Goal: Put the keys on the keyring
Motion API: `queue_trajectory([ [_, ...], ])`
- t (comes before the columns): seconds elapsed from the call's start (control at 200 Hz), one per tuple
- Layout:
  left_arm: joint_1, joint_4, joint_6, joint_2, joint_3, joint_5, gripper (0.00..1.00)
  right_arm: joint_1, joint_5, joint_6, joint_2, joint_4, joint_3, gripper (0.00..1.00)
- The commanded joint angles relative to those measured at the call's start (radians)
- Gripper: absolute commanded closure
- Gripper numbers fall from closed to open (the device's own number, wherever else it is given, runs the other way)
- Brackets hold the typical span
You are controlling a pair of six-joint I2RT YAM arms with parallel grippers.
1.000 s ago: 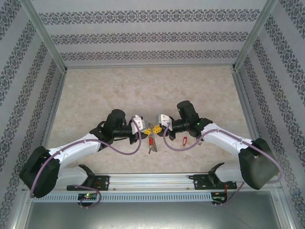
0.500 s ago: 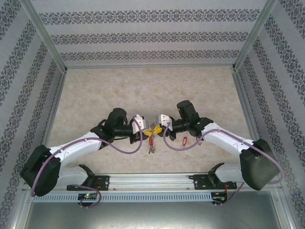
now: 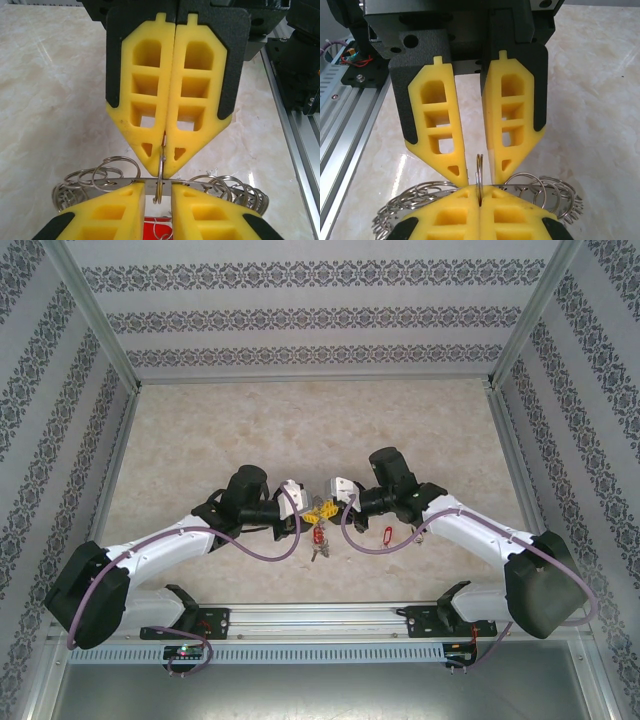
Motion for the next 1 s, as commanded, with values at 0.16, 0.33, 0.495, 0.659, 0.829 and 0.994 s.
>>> queue_trajectory([
  [0.16,0.004,0.035,0.009,-0.028,0.005,-0.015,0.75,0.016,-0.007,-0.050,0.019,-0.045,0.050,1.00],
  [0.33,0.004,0.026,0.013,-0.028,0.008,-0.012,0.76,0.019,-0.003,-0.049,0.022,-0.045,0.053,1.00],
  [0.495,0.004,-0.013,0.031,-0.007,0.030,0.004,0.77,0.022,-0.010,-0.046,0.019,-0.044,0.058,1.00],
  [0.659,0.004,-0.030,0.046,0.009,0.045,0.009,0.83,0.023,-0.016,-0.040,0.018,-0.041,0.063,1.00],
  [0.829,0.004,-0.061,0.068,0.023,0.064,0.012,0.90,0.026,-0.019,-0.037,0.017,-0.040,0.065,1.00],
  [0.994,0.003,-0.045,0.053,0.019,0.062,0.009,1.00,0.027,-0.013,-0.036,0.019,-0.044,0.069,1.00],
])
